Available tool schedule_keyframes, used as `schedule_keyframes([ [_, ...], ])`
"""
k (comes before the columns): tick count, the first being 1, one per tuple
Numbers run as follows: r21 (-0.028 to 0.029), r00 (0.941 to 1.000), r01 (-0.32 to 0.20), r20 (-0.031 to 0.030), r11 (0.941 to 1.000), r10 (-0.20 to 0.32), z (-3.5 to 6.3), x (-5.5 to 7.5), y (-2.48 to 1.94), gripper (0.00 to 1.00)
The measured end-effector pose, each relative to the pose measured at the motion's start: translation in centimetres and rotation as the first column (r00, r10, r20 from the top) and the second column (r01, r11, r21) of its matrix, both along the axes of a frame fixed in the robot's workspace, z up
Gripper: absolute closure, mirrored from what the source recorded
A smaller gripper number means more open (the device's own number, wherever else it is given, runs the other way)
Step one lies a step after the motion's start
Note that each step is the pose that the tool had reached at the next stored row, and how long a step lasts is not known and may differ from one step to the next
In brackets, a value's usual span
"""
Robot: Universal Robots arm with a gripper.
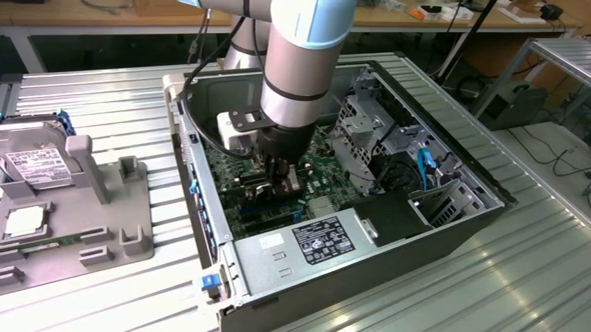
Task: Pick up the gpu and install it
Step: 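Insert the gpu into the slot, then press down on the gpu until it lock into place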
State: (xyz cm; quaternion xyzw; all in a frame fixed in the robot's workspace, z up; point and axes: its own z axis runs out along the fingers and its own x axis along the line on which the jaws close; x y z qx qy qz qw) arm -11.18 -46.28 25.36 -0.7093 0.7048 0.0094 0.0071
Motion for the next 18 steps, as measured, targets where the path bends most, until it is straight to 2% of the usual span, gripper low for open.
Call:
schedule_keyframes([
  [1, 0.0003, 1.0000, 0.000, 0.0010, 1.0000, 0.000, -0.57, 0.0, 0.00, 0.73],
  [3, 0.0028, 1.0000, 0.000, 0.0028, 1.0000, 0.000, -0.73, 0.0, 0.04, 0.73],
  [4, 0.0007, 1.0000, 0.000, 0.0019, 1.0000, 0.000, -0.66, 0.0, 0.01, 0.60],
  [5, 0.0012, 1.0000, 0.000, 0.0022, 1.0000, 0.000, -0.69, 0.0, 0.01, 0.60],
  [6, 0.0009, 1.0000, 0.000, 0.0014, 1.0000, 0.000, -0.24, 0.0, 0.01, 0.54],
  [7, 0.0010, 1.0000, 0.000, 0.0012, 1.0000, 0.000, 1.65, 0.0, 0.02, 0.54],
  [8, 0.0010, 1.0000, 0.000, 0.0012, 1.0000, 0.000, 3.07, 0.0, 0.02, 0.54],
  [9, 0.0010, 1.0000, 0.000, 0.0012, 1.0000, 0.000, 3.57, 0.0, 0.03, 0.54],
  [10, 0.0009, 1.0000, 0.000, 0.0012, 1.0000, 0.000, 3.57, 0.0, 0.03, 0.54],
  [11, 0.0008, 1.0000, 0.000, 0.0012, 1.0000, 0.000, 3.58, 0.0, 0.03, 0.68],
  [13, 0.0008, 1.0000, 0.000, 0.0011, 1.0000, 0.000, 3.58, 0.0, 0.03, 0.89],
  [18, 0.0008, 1.0000, 0.000, 0.0012, 1.0000, 0.000, 3.58, 0.0, 0.03, 0.89],
])
